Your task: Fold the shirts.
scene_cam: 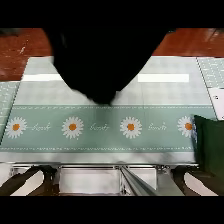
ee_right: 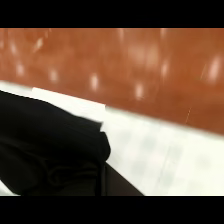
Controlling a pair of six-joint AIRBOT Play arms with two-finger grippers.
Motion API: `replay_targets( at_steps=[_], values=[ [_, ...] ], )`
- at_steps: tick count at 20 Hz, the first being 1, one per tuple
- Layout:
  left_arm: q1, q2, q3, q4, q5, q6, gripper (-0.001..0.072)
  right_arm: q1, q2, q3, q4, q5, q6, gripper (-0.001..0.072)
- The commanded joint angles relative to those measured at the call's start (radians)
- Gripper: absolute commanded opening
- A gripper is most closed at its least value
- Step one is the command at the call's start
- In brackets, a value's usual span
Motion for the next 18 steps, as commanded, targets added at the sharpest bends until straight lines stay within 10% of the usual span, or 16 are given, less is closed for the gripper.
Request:
replay_targets(
  at_steps=[1, 18],
  values=[
    [0.122, 0.166, 0.174, 0.014, 0.050, -0.004, 0.0021, -0.016, 0.155, 0.134, -0.103, 0.034, 0.012, 0.0027],
    [0.157, 0.427, -0.089, 0.013, -0.385, -0.055, 0.0021, -0.015, 0.317, -0.104, 0.103, 0.265, -0.033, 0.0027]
  ],
)
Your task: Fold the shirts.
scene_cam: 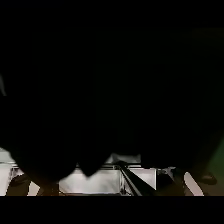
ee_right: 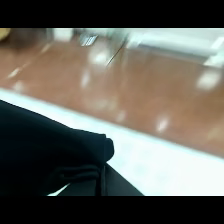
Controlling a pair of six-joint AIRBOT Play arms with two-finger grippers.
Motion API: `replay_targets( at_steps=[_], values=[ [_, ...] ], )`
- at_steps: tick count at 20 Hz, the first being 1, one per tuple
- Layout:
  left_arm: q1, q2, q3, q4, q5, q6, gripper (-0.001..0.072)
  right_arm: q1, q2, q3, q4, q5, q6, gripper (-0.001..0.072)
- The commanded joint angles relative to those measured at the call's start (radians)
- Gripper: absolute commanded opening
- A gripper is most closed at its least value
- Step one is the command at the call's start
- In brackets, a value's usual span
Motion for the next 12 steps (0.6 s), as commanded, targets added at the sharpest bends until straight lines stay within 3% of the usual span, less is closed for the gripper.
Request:
replay_targets(
  at_steps=[1, 4, 7, 10, 12],
  values=[
    [-0.014, 0.006, -0.216, -0.007, -0.045, 0.027, 0.0021, 0.003, -0.090, -0.135, 0.201, 0.019, -0.072, 0.0027],
    [-0.073, -0.016, -0.491, -0.007, 0.008, 0.096, 0.0021, 0.003, -0.253, -0.228, 0.336, -0.008, -0.139, 0.0027],
    [-0.173, -0.086, -0.755, -0.007, 0.156, 0.385, 0.0021, 0.003, -0.468, -0.241, 0.337, -0.023, -0.184, 0.0027],
    [-0.247, -0.249, -0.874, -0.007, 0.309, 0.462, 0.0021, 0.004, -0.685, -0.241, 0.375, -0.084, -0.175, 0.0027],
    [-0.282, -0.381, -0.875, -0.016, 0.419, 0.465, 0.0021, 0.003, -0.801, -0.241, 0.402, -0.146, -0.160, 0.0027]
  ],
)
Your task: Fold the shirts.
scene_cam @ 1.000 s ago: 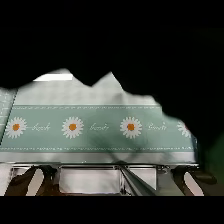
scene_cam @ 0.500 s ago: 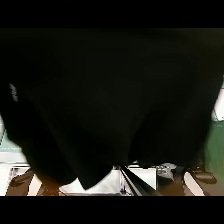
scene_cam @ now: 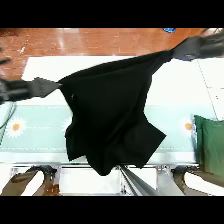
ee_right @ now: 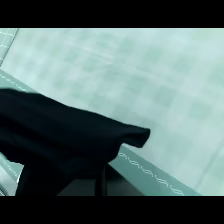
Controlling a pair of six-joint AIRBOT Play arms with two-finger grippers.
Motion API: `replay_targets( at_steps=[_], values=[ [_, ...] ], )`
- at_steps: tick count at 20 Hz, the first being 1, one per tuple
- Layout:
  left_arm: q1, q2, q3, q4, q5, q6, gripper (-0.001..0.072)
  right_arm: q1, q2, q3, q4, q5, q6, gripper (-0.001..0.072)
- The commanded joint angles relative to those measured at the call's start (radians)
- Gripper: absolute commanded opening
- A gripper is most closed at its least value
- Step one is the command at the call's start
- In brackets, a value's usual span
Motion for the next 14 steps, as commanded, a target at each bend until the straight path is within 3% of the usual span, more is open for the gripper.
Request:
replay_targets(
  at_steps=[1, 3, 4, 5, 6, 8, 11, 14],
  values=[
    [-0.069, -0.207, -0.079, -0.025, 0.225, 0.087, 0.0021, 0.000, -0.223, -0.007, 0.058, -0.102, 0.030, 0.0027],
    [-0.073, -0.310, -0.079, -0.092, 0.292, 0.087, 0.0022, 0.000, -0.305, -0.007, 0.057, -0.137, 0.076, 0.0028],
    [-0.072, -0.351, -0.079, -0.127, 0.301, 0.086, 0.0050, 0.000, -0.338, -0.007, 0.057, -0.143, 0.090, 0.0107],
    [-0.072, -0.386, -0.079, -0.145, 0.296, 0.085, 0.0268, -0.001, -0.362, -0.007, 0.057, -0.136, 0.099, 0.0349],
    [-0.072, -0.409, -0.077, -0.137, 0.264, 0.082, 0.0496, -0.001, -0.377, -0.007, 0.053, -0.096, 0.084, 0.0410],
    [-0.048, -0.434, -0.045, 0.001, 0.193, 0.070, 0.0508, -0.022, -0.373, -0.006, -0.031, -0.012, 0.032, 0.0410],
    [0.069, -0.433, 0.030, 0.239, 0.017, -0.067, 0.0508, -0.101, -0.327, -0.013, -0.217, 0.142, 0.047, 0.0409],
    [0.216, -0.421, 0.021, 0.279, -0.138, -0.126, 0.0507, -0.202, -0.180, -0.184, -0.338, 0.051, 0.127, 0.0409]
  ],
)
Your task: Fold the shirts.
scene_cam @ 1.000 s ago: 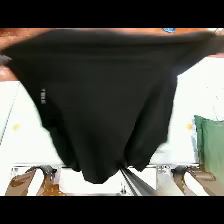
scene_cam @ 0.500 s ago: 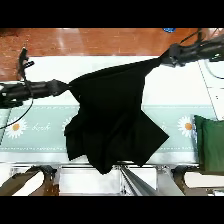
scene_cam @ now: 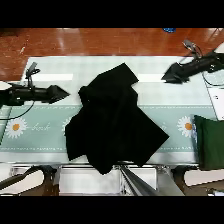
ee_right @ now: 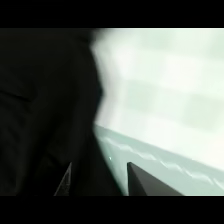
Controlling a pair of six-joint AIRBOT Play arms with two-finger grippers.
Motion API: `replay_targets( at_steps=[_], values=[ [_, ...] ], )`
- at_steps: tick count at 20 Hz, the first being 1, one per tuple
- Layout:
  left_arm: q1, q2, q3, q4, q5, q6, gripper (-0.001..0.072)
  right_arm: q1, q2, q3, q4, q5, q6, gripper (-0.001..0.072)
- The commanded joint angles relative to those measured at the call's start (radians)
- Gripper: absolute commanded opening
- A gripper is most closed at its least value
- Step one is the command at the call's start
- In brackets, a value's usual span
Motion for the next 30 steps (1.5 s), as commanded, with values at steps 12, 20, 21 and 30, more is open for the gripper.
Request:
replay_targets(
  at_steps=[12, 20, 21, 30],
  values=[
    [-0.038, -0.014, -0.275, 0.182, -0.050, -0.108, 0.0506, -0.119, 0.721, -0.944, -0.132, -0.138, 0.037, 0.0409],
    [-0.186, -0.039, -0.273, 0.179, -0.005, -0.071, 0.0020, -0.084, 0.749, -1.083, -0.132, -0.051, 0.103, 0.0409],
    [-0.186, -0.039, -0.273, 0.179, -0.003, -0.072, 0.0021, -0.049, 0.743, -1.093, -0.156, -0.040, 0.134, 0.0409],
    [-0.186, -0.039, -0.273, 0.151, 0.044, -0.072, 0.0020, 0.268, 0.608, -1.109, -0.176, -0.092, 0.247, 0.0409]
  ],
)
